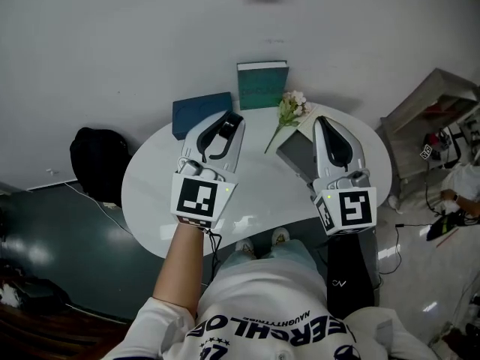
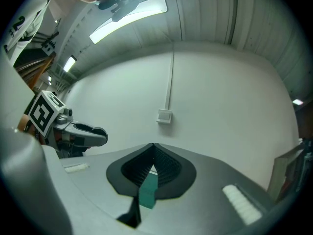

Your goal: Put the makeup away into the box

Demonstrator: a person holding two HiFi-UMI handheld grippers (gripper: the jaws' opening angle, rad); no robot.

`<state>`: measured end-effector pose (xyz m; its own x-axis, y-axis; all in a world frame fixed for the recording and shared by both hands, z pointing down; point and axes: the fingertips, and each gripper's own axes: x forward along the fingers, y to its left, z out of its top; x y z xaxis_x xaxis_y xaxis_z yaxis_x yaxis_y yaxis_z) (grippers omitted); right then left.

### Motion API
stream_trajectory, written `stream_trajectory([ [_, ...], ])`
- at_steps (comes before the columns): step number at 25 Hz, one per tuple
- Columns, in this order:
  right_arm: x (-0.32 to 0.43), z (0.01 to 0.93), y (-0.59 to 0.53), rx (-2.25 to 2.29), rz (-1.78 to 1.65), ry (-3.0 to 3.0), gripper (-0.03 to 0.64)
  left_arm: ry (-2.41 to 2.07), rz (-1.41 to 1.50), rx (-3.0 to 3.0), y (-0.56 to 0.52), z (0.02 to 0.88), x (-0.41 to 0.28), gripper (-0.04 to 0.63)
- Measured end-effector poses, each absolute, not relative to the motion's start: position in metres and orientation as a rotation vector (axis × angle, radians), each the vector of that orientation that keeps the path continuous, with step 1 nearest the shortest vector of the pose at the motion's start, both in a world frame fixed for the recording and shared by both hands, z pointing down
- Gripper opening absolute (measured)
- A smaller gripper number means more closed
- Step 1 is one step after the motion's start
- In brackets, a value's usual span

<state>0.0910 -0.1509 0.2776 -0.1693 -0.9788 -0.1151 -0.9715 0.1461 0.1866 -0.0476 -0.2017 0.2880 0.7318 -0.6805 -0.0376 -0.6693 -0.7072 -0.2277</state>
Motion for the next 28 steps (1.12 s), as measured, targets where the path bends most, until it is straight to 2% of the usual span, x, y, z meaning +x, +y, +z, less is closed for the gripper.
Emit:
stream_trajectory([
  [13,0.232,0.268,-0.115,2.154,-0.386,-2.202,0.029,0.865,-0.016,-2.768,-0.181,0.286,0.104,0.084],
  [23,0.276,0.28,-0.116,2.161,-0.347,-2.194,0.029,0.843,-0.062,-2.811,-0.176,0.302,0.15,0.084],
  [28,0.285,0.288,-0.116,2.166,-0.32,-2.189,0.029,0.816,-0.229,-2.869,-0.184,0.362,0.167,0.084],
])
